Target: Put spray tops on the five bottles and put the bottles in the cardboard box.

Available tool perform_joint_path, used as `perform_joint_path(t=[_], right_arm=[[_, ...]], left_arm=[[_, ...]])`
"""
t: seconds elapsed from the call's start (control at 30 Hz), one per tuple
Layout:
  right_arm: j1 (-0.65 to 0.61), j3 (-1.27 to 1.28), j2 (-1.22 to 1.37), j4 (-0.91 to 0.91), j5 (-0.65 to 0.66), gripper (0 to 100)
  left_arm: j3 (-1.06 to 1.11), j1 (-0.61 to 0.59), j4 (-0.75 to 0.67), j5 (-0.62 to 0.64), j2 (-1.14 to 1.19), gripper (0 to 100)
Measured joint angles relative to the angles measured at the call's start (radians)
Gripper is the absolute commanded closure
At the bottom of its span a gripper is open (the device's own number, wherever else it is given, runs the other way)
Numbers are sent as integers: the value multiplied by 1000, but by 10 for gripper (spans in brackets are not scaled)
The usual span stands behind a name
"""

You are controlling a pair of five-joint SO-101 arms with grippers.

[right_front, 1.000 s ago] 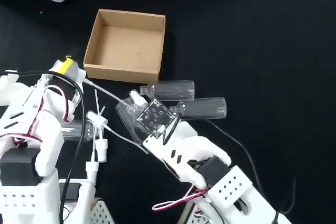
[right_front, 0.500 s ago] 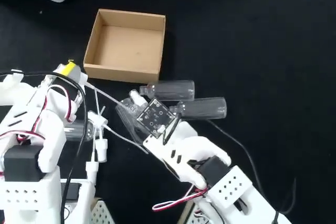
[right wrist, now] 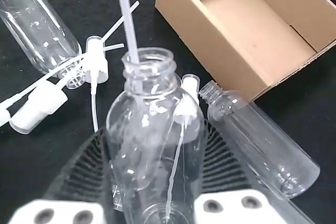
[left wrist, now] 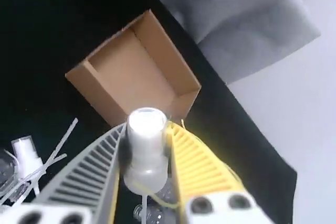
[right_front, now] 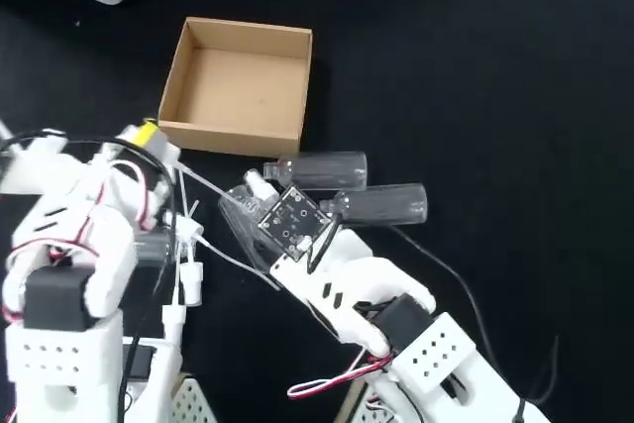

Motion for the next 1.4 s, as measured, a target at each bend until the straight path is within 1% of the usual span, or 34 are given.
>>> perform_joint_path(t=[0.2, 0.77, 1.27, 1.4], right_arm=[[0, 0, 0, 0, 0, 949], [0, 0, 0, 0, 6, 949], [0, 2, 0, 0, 9, 949], [0, 2, 0, 0, 11, 949]], left_arm=[[91, 69, -68, -2, -3, 972], [92, 81, -69, -3, -3, 972], [167, 80, -78, -3, -6, 972], [196, 118, -78, -2, -8, 972]])
